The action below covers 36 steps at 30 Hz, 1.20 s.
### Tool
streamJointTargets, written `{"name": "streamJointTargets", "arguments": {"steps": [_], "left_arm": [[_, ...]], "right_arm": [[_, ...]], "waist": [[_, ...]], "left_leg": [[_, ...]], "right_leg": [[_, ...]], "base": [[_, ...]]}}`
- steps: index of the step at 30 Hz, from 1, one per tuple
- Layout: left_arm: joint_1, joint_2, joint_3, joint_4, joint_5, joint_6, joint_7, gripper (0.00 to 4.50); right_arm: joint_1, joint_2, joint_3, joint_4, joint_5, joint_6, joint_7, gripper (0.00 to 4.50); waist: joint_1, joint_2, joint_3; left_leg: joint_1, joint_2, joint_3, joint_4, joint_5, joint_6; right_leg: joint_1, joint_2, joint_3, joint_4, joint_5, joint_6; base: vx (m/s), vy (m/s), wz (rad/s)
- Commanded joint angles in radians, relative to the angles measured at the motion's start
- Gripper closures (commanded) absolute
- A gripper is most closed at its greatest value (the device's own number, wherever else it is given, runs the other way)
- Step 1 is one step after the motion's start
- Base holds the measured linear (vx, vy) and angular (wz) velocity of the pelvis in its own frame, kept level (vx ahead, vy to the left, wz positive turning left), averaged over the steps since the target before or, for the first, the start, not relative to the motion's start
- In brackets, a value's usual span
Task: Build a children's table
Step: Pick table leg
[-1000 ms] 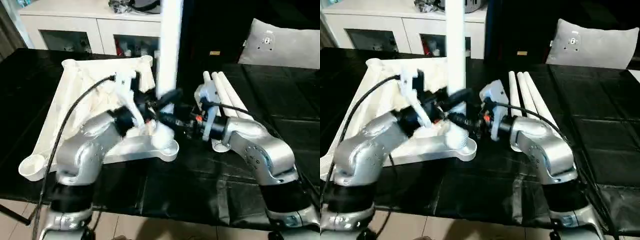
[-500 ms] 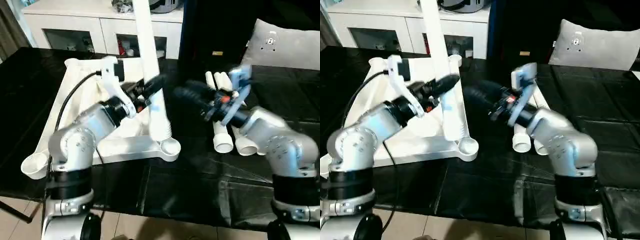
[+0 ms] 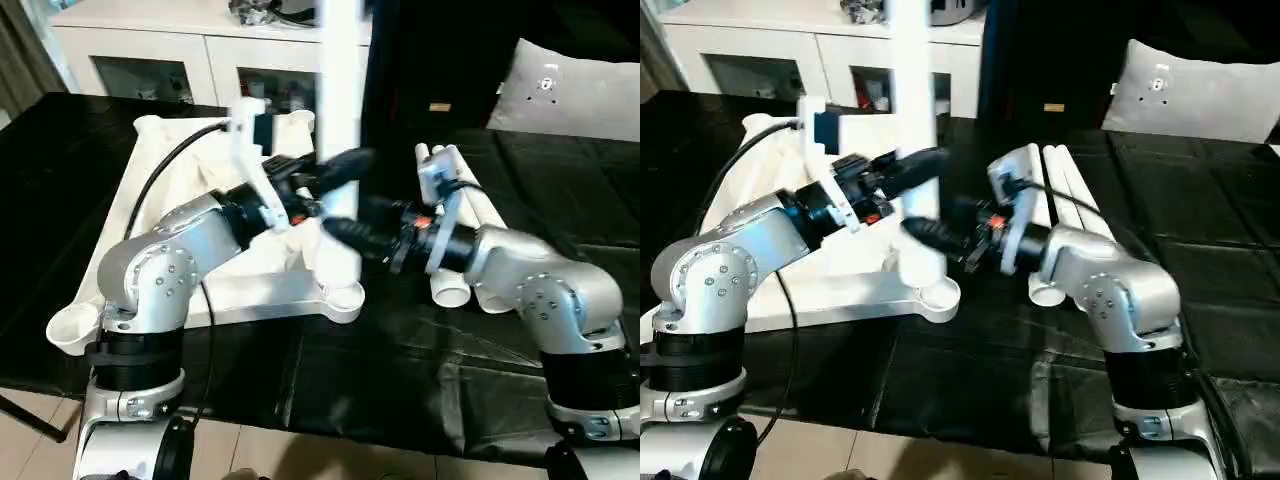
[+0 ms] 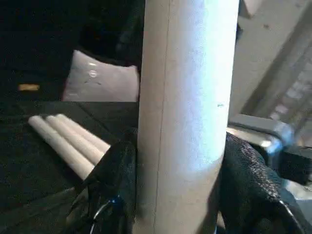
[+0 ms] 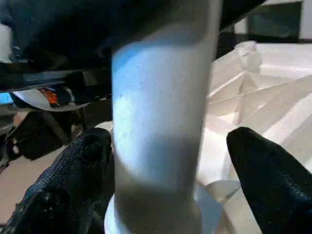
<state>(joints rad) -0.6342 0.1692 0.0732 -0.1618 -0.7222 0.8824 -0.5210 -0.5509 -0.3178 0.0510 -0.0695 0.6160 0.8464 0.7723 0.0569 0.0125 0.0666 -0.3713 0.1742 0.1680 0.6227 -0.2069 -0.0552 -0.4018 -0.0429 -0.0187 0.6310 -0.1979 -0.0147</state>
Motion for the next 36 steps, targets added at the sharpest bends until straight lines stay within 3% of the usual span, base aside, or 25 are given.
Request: {"name": "streamJointTargets", "arguments": {"steps": [1,12,16,17,18,23,33,34,36], "left_arm": [[-0.020,0.010,-0.016,-0.026,-0.017,-0.006,-0.023,2.60],[-0.025,0.035,-0.059,-0.034,0.001,-0.023,-0.077,2.60],[-0.024,0.039,-0.070,-0.033,0.002,-0.030,-0.092,2.60],[-0.022,0.041,-0.072,-0.031,0.004,-0.032,-0.096,2.60],[-0.021,0.043,-0.075,-0.029,0.007,-0.034,-0.099,2.60],[-0.019,0.048,-0.080,-0.028,0.009,-0.039,-0.110,2.60],[-0.014,0.061,-0.089,-0.033,0.009,-0.032,-0.109,2.61],[-0.013,0.061,-0.087,-0.036,0.000,-0.029,-0.115,2.05],[-0.014,0.048,-0.075,-0.044,-0.013,-0.031,-0.103,1.91]], "right_arm": [[-0.020,-0.010,0.010,0.009,-0.001,0.009,0.007,0.57],[-0.022,-0.017,0.028,0.014,0.006,0.022,0.038,1.58],[-0.018,-0.017,0.027,0.013,0.011,0.022,0.044,1.73],[-0.016,-0.016,0.027,0.013,0.011,0.021,0.045,1.82],[-0.015,-0.015,0.027,0.014,0.010,0.019,0.045,2.08],[-0.012,-0.009,0.024,0.017,0.012,0.016,0.049,2.40],[0.000,-0.006,0.031,0.017,-0.002,-0.007,0.039,2.54],[0.001,-0.005,0.033,0.017,-0.005,-0.008,0.036,2.54],[0.003,-0.002,0.027,0.026,-0.008,0.004,0.015,2.55]], "waist": [[0.002,-0.015,-0.077],[0.001,-0.017,-0.077],[0.000,-0.016,-0.077],[0.001,-0.010,-0.077],[0.000,-0.012,-0.077],[0.000,-0.014,-0.077],[0.001,-0.007,-0.078],[0.000,-0.009,-0.077],[0.000,-0.009,-0.078]], "left_leg": [[0.004,0.035,-0.007,-0.060,-0.023,0.025],[0.003,0.033,-0.006,-0.060,-0.021,0.020],[0.003,0.034,-0.006,-0.061,-0.025,0.017],[0.003,0.034,-0.008,-0.061,-0.023,0.016],[0.003,0.034,-0.007,-0.061,-0.024,0.016],[0.003,0.033,-0.007,-0.061,-0.023,0.015],[0.004,0.034,-0.008,-0.061,-0.028,0.008],[0.004,0.034,-0.007,-0.061,-0.029,0.008],[0.004,0.034,-0.008,-0.061,-0.028,0.008]], "right_leg": [[0.060,-0.072,0.038,-0.071,-0.139,-0.194],[0.060,-0.070,0.038,-0.072,-0.139,-0.184],[0.060,-0.071,0.038,-0.072,-0.140,-0.186],[0.060,-0.071,0.038,-0.071,-0.135,-0.188],[0.060,-0.070,0.038,-0.073,-0.135,-0.187],[0.061,-0.070,0.038,-0.071,-0.128,-0.189],[0.060,-0.070,0.038,-0.070,-0.125,-0.193],[0.060,-0.070,0.038,-0.071,-0.123,-0.194],[0.061,-0.069,0.038,-0.070,-0.114,-0.198]], "base": [[0.000,0.000,0.00],[0.000,0.000,0.00],[0.000,0.000,0.00],[0.000,0.000,0.00],[0.000,0.000,0.00],[0.000,0.000,0.00],[0.000,0.000,0.00],[0.000,0.000,0.00],[0.000,0.000,0.00]]}}
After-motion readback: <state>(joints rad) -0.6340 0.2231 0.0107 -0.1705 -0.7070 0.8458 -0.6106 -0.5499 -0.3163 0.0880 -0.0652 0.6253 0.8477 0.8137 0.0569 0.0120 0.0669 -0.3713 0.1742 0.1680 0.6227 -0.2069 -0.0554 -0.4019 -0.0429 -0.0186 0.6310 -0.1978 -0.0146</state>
